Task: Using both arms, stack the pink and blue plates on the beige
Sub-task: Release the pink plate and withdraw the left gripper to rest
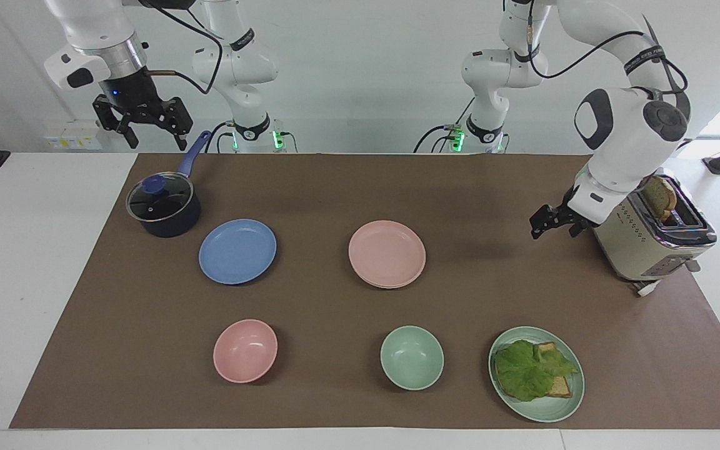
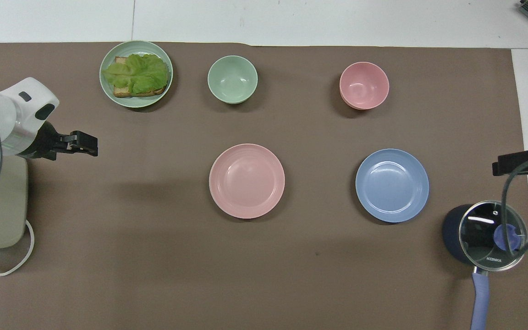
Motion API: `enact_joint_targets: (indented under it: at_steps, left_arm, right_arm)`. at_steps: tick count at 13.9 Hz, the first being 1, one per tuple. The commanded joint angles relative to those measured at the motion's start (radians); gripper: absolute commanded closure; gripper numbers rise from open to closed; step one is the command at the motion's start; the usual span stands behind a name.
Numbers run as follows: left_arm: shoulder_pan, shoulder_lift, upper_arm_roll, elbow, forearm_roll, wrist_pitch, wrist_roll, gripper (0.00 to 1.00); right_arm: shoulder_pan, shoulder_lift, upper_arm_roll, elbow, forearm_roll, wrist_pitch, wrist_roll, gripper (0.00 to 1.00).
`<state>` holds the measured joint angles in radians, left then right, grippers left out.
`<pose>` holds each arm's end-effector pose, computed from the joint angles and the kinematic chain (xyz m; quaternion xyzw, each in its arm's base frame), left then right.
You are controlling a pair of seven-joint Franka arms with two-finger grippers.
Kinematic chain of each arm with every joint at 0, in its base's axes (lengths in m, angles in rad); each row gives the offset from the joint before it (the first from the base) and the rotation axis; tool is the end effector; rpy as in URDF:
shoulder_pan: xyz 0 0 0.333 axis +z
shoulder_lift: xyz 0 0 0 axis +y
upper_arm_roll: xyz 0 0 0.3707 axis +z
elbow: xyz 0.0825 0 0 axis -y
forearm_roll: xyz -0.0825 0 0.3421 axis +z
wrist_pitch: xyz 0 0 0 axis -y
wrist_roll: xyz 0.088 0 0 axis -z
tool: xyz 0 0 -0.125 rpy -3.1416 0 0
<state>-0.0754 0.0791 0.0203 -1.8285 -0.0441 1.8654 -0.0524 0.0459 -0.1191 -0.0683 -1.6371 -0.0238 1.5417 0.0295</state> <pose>0.5433 -0.0345 0.5323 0.9996 0.0055 -0.0221 0.0190 0.4659 -0.0161 0.6883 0.9996 -0.0262 0.0117 0.0078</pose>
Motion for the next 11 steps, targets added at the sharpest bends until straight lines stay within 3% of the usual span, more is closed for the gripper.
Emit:
enact_joint_targets:
  at_steps: [1, 5, 11]
  left_arm:
    - [0.006, -0.021, -0.011, 0.06, 0.043, -0.107, 0.016, 0.0]
    - [0.003, -0.039, -0.011, 0.153, 0.041, -0.21, 0.026, 0.0]
    - [0.003, -0.108, -0.011, 0.164, 0.041, -0.241, 0.025, 0.0]
  right_arm:
    - [-0.012, -0.013, 0.002, -0.033, -0.001, 0.017, -0.028, 0.0]
    - [-0.012, -0.011, 0.002, -0.052, -0.001, 0.029, -0.031, 0.0]
    - [-0.012, 0.001, 0.002, -0.232, 0.001, 0.233, -0.046, 0.0]
